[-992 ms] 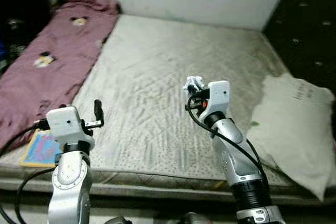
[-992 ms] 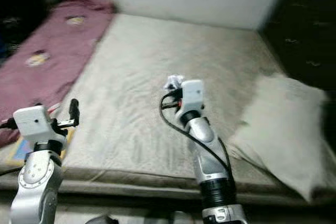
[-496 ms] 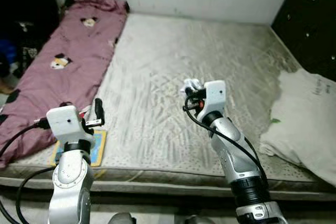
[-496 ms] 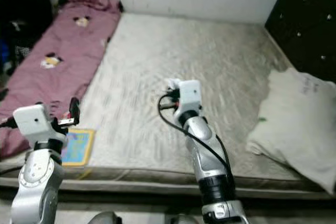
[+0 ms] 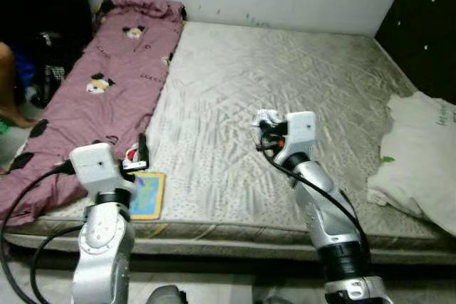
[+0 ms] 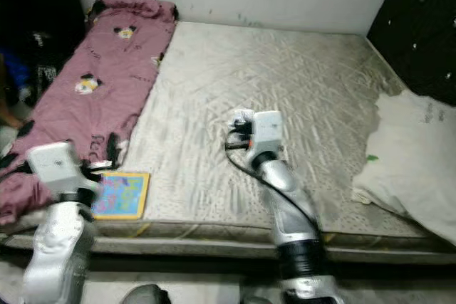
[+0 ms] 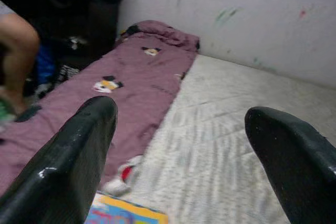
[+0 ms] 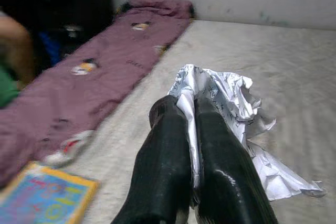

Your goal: Clean up the room

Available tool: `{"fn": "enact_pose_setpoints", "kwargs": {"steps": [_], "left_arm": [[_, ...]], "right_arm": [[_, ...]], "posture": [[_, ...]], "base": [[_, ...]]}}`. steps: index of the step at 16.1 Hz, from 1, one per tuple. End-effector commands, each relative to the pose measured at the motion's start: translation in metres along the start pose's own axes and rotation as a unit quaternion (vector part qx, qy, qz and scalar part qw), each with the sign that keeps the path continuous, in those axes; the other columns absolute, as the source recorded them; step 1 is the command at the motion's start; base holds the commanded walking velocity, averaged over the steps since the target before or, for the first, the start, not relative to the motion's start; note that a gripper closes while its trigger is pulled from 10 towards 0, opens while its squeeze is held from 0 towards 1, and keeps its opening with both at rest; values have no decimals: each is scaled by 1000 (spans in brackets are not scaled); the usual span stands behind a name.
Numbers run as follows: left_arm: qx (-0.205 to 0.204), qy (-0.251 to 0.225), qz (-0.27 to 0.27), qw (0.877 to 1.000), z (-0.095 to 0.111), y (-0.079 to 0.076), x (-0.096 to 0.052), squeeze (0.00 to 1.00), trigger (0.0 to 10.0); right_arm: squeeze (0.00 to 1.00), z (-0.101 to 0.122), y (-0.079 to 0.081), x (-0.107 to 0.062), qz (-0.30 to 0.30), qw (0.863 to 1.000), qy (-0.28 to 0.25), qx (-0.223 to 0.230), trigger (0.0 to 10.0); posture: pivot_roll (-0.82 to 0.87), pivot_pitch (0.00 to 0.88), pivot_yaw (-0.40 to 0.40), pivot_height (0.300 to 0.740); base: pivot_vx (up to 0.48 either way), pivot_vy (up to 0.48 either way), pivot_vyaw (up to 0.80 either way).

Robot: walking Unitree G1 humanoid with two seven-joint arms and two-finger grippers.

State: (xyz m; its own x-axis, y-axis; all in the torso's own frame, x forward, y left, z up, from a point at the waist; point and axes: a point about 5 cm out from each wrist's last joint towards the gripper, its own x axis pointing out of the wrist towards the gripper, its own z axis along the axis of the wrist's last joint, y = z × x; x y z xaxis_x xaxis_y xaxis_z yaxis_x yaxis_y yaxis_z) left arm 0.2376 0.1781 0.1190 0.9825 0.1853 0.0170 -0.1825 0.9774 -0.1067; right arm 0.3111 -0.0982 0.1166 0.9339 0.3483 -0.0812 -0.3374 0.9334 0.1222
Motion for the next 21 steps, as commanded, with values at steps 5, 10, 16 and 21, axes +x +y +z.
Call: {"fn": "enact_pose_setpoints", "kwargs": {"steps": [5, 10, 16, 21], "left_arm": [[-10, 3, -10, 1000, 1, -6, 1, 0, 10000], [-9, 3, -10, 1000, 1, -6, 1, 0, 10000], [-9, 0, -10, 1000, 2, -6, 3, 0, 10000], [-7, -1, -8, 1000, 2, -6, 4, 0, 10000]], "right_arm": [[0, -1, -4, -1, 1, 1000, 11, -2, 10000], [0, -1, -3, -1, 8, 1000, 13, -2, 10000], [0, -1, -1, 0, 18, 1000, 13, 1, 10000], [0, 0, 1, 1, 26, 1000, 11, -2, 10000]], "posture": [[-9, 0, -36, 740], [-9, 0, -36, 740], [-13, 0, -36, 740], [-11, 0, -37, 740]], "base": [[0, 480, -320], [0, 480, -403], [0, 480, 0], [0, 480, 0]]}}
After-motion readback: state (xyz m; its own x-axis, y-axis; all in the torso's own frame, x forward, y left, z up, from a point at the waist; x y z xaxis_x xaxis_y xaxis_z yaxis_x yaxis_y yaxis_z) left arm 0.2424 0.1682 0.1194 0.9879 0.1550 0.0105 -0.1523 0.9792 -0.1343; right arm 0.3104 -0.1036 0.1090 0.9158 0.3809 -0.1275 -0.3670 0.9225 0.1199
